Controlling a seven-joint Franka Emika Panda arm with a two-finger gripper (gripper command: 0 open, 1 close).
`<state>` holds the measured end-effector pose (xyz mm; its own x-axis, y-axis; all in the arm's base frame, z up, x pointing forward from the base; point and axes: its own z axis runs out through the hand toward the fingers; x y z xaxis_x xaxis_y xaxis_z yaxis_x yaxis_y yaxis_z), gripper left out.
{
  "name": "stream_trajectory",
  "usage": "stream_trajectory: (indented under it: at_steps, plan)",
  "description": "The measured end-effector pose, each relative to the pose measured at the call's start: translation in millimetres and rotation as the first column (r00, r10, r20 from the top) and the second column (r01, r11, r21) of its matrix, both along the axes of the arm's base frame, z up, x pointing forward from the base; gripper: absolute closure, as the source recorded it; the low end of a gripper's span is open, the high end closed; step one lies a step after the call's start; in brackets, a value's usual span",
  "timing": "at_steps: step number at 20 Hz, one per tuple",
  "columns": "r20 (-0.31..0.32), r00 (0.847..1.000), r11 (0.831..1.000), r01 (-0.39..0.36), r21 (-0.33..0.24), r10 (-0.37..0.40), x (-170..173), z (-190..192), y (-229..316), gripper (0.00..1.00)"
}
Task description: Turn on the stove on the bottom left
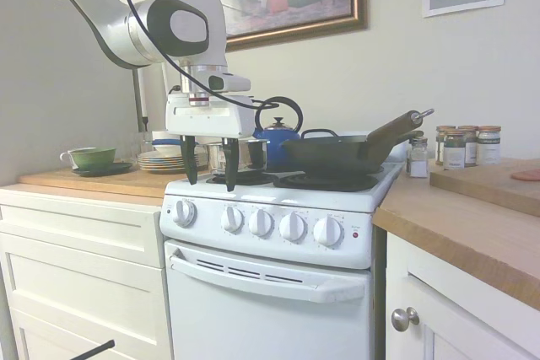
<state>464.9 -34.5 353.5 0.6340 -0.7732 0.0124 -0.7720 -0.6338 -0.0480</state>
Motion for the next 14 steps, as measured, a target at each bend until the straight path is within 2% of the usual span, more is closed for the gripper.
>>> stream_trajectory:
  at_steps: [14]
  plan:
    - [-0.003, 1.000, 1.000, -0.004, -0.001, 0.004, 11.2, -15.0, -1.4, 1.00]
